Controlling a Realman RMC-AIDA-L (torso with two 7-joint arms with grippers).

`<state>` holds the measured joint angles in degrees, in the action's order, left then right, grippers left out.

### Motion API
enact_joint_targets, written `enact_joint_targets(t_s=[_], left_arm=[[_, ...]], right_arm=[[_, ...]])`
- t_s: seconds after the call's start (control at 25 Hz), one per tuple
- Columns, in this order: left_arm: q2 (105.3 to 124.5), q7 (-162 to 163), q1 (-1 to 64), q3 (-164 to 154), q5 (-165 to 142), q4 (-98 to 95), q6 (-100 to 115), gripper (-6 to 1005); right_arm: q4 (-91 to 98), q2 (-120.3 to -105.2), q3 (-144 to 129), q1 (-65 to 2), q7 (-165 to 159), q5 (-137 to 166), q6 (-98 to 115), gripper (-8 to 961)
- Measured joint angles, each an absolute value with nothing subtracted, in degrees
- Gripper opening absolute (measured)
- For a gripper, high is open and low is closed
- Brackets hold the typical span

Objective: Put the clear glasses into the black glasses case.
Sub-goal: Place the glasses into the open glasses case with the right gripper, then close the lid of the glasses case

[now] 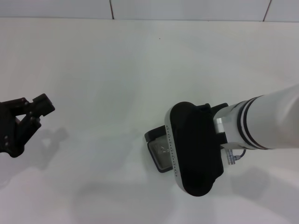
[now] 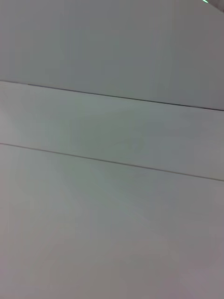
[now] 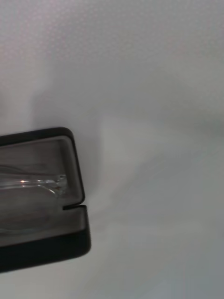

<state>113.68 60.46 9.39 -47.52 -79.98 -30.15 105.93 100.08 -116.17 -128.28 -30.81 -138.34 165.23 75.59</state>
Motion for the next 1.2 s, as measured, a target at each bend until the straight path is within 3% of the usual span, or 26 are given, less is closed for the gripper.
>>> enact_joint_targets(t_s=[0.64,1.2], left_arm=[[113.48,60.8,9.0,-47.5,-79.9,-30.6,106.2,80],[114.65,63.2,13.6,-49.6,-80.8,-30.7,106.6,80]], right_arm=[[111.4,-115.85,-121.1,-25.8,-134.2,153.9,80.0,157],[111.0,-115.93,-72.8,-12.5,-120.0,115.8,84.1,154]])
